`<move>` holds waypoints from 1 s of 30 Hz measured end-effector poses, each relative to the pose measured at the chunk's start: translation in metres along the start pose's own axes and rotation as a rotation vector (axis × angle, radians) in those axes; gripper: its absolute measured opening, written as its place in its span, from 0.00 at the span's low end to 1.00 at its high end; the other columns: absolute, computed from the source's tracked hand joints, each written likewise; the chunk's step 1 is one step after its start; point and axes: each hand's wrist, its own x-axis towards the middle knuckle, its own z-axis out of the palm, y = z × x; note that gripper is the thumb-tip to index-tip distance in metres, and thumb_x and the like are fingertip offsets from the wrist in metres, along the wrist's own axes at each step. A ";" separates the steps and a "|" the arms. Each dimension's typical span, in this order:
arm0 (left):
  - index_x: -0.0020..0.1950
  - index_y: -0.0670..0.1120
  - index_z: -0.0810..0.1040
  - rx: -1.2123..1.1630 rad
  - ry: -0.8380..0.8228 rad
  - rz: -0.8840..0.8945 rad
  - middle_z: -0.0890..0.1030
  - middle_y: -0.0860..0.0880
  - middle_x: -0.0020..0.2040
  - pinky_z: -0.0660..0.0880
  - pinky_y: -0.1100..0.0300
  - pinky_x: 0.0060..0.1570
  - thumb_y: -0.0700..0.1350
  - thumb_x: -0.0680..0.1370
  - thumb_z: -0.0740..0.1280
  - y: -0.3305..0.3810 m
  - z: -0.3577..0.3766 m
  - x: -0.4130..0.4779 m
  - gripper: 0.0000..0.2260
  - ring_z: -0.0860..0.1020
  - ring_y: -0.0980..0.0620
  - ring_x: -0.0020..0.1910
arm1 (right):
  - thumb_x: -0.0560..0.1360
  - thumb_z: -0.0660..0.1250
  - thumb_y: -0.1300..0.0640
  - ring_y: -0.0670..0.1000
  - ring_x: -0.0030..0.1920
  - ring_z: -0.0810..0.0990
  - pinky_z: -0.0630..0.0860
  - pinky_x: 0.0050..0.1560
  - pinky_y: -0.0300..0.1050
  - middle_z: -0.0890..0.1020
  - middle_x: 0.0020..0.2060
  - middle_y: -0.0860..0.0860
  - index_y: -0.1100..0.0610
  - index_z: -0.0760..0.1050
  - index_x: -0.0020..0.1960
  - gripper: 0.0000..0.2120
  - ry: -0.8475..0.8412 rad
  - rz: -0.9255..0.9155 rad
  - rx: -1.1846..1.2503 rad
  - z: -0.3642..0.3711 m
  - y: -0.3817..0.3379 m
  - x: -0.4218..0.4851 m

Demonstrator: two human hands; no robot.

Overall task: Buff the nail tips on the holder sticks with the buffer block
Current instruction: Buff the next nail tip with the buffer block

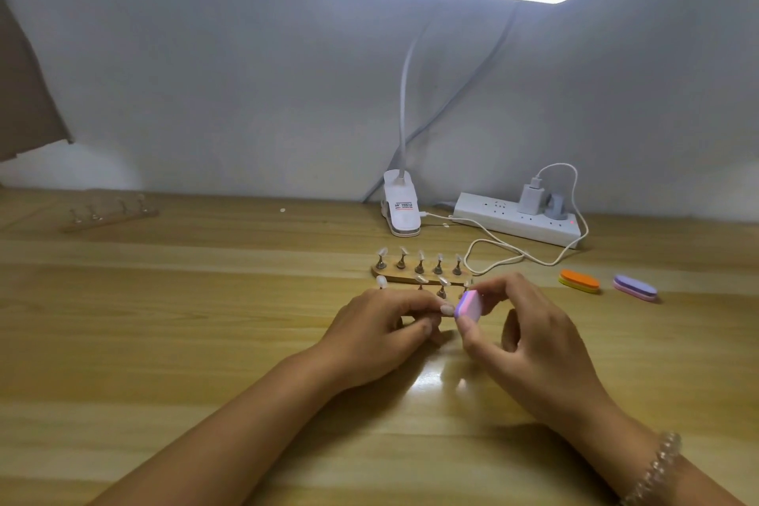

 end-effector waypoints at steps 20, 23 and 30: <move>0.52 0.56 0.83 -0.008 0.079 0.080 0.85 0.59 0.46 0.65 0.65 0.35 0.43 0.78 0.69 -0.001 0.004 0.000 0.09 0.73 0.74 0.31 | 0.67 0.71 0.45 0.40 0.36 0.74 0.67 0.34 0.40 0.77 0.41 0.40 0.45 0.69 0.45 0.13 0.018 0.104 -0.143 0.000 0.001 0.001; 0.53 0.56 0.84 0.038 0.079 0.084 0.85 0.59 0.46 0.64 0.65 0.35 0.42 0.77 0.70 -0.001 0.004 0.000 0.11 0.72 0.74 0.32 | 0.67 0.70 0.46 0.43 0.34 0.74 0.69 0.31 0.40 0.75 0.40 0.41 0.46 0.68 0.46 0.13 -0.046 0.033 -0.144 0.001 -0.004 -0.003; 0.53 0.57 0.84 0.052 0.058 0.067 0.85 0.60 0.47 0.66 0.64 0.38 0.42 0.75 0.69 0.000 0.002 0.000 0.12 0.75 0.70 0.38 | 0.67 0.69 0.43 0.47 0.37 0.76 0.73 0.35 0.48 0.76 0.41 0.42 0.47 0.68 0.46 0.13 -0.049 0.018 -0.177 0.001 -0.005 -0.001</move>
